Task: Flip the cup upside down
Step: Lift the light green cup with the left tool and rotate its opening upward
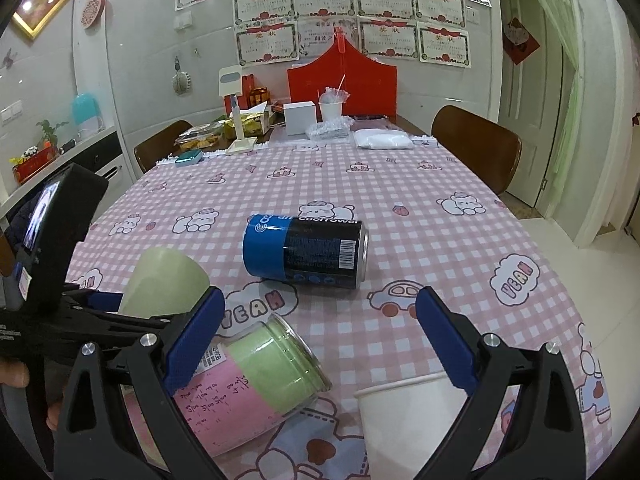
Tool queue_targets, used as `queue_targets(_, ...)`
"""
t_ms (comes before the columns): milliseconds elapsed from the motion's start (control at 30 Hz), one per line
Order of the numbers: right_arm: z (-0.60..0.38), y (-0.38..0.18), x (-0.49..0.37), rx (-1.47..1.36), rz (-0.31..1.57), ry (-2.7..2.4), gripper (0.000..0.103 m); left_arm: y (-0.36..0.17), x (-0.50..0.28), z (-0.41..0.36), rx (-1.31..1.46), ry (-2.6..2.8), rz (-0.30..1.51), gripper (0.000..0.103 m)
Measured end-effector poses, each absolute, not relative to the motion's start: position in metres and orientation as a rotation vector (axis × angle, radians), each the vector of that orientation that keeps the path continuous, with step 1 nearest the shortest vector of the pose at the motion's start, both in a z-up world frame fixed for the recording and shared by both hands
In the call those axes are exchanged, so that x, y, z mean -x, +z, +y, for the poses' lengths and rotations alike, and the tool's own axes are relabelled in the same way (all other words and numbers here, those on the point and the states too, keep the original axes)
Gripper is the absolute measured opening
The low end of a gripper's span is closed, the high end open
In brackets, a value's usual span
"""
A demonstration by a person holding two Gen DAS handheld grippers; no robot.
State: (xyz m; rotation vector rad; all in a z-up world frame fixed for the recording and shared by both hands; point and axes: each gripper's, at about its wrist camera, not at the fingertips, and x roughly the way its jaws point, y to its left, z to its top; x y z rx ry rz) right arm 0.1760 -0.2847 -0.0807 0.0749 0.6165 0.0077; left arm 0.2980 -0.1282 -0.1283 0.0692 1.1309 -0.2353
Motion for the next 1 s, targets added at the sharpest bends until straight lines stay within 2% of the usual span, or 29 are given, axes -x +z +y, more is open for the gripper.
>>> queue_targets(67, -0.284, -0.081, -0.176, -0.076, 0.616, 0.01, 0.093, -0.13, -0.298, -0.129, -0.07, -0.248, 1.13, 0.082)
queue_targets(433, -0.28, -0.079, -0.176, -0.083, 0.618, 0.025, 0.093, -0.125, -0.297, -0.129, -0.079, -0.276, 1.106, 0.08)
queue_targets(667, -0.276, -0.063, -0.165, -0.101, 0.582, 0.044, 0.093, -0.084, -0.281, -0.114, -0.069, -0.268, 1.011, 0.08)
queue_targets(1000, -0.258, -0.031, -0.12, -0.133, 0.529, 0.124, 0.093, -0.026, -0.201, -0.069, -0.041, -0.297, 0.905, 0.079)
